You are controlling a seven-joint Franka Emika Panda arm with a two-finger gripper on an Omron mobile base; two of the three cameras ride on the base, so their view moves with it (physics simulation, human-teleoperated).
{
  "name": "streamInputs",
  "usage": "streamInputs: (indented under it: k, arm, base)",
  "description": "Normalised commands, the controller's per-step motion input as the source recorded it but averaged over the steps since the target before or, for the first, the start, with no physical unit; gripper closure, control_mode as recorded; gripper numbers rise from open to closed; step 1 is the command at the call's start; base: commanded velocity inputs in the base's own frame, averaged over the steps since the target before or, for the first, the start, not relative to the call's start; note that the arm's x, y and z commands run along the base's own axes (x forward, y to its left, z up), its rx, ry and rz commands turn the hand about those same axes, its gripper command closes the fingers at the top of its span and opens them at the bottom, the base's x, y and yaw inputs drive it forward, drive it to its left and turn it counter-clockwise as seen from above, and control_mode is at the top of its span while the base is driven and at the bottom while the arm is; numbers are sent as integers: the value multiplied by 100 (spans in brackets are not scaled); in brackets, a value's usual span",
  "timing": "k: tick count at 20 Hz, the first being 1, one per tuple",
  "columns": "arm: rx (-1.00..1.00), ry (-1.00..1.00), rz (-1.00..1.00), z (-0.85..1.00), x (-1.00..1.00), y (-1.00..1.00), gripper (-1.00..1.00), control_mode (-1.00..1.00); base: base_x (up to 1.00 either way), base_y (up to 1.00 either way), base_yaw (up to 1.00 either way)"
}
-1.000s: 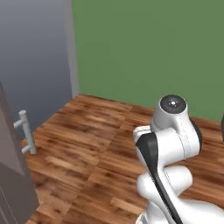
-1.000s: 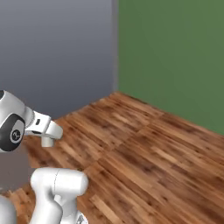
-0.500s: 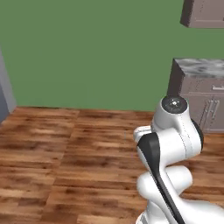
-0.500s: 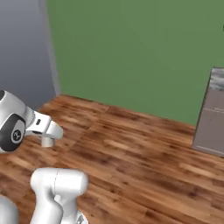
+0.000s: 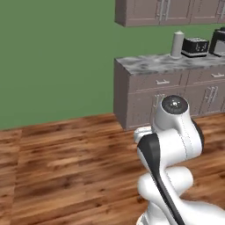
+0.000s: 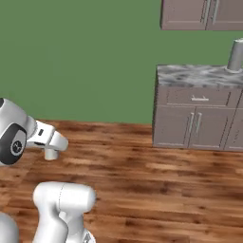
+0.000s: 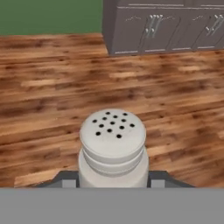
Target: Collect the turmeric, ketchup, and shaker from the cabinet and place them next to the stove.
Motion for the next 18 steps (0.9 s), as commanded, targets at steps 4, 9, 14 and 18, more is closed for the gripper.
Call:
streamInputs:
  k: [4,9,14,18]
  arm:
    - [0,0,0,0,0,0,100,100]
    - [0,0,0,0,0,0,100,100]
    - [0,0,0,0,0,0,100,100]
    - [0,0,0,0,0,0,100,100]
  base:
    - [77,0,-51]
    - [91,0,-46]
    - [99,-4,-40]
    - [100,-2,-35]
